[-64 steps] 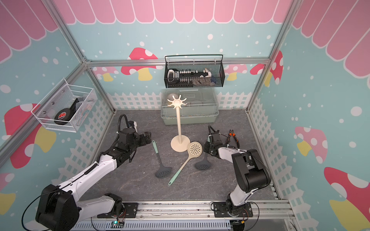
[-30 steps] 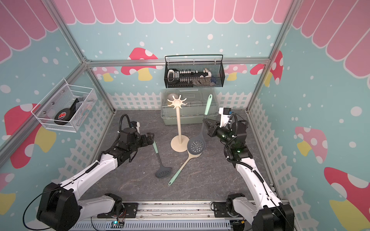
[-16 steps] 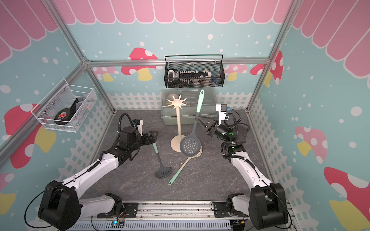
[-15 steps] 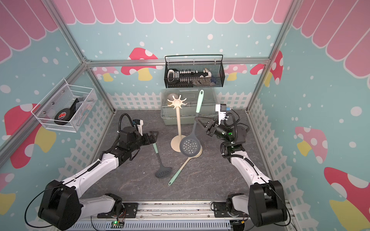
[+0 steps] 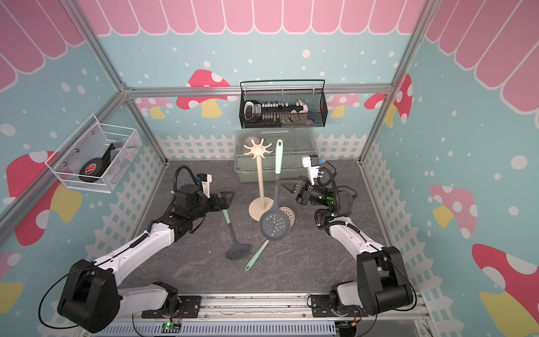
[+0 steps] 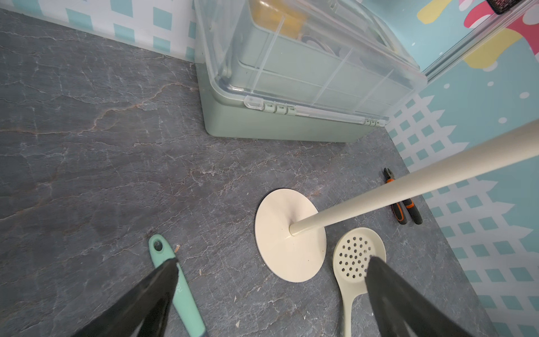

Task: Hang the skimmer on the kitchen utensil rack
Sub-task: Pick up the skimmer from the center of the board, then hang the skimmer on the rack.

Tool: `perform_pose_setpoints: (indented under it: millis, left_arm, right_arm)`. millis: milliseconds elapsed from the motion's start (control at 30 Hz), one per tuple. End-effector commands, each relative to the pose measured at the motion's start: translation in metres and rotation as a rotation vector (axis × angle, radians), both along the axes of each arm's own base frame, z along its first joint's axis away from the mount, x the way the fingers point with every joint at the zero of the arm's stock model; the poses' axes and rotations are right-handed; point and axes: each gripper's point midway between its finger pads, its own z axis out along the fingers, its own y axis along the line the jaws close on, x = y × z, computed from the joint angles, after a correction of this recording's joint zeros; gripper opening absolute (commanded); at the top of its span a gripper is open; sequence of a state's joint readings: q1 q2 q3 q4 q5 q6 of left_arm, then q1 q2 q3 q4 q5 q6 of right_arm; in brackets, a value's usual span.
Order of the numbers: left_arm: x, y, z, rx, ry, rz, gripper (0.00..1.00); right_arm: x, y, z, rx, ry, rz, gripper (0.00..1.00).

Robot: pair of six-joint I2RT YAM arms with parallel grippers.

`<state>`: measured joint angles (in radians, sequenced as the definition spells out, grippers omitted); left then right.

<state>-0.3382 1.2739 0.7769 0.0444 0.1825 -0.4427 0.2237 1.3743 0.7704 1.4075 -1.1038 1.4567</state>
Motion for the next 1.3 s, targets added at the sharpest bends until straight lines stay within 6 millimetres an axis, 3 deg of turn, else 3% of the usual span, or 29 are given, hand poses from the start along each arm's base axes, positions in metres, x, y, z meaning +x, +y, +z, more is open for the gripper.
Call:
perform_pose_setpoints:
  millis: [0, 400, 1267]
  left_arm:
    - [0.0, -0.004, 0.0, -0.021, -0.003, -0.018, 0.99]
    - [0.0, -0.006, -0.001, -0.028, 0.001, -0.026, 0.99]
    - [0.001, -0.009, -0.007, -0.028, 0.015, -0.041, 0.99]
  right_arm:
    - [-0.007, 0.001, 0.0, 0.01, -0.021, 0.026, 0.0]
    - [-0.014, 0.02, -0.018, -0.019, 0.005, 0.093, 0.0]
    - [-0.008, 0.027, -0.042, -0.041, 0.05, 0.104, 0.0]
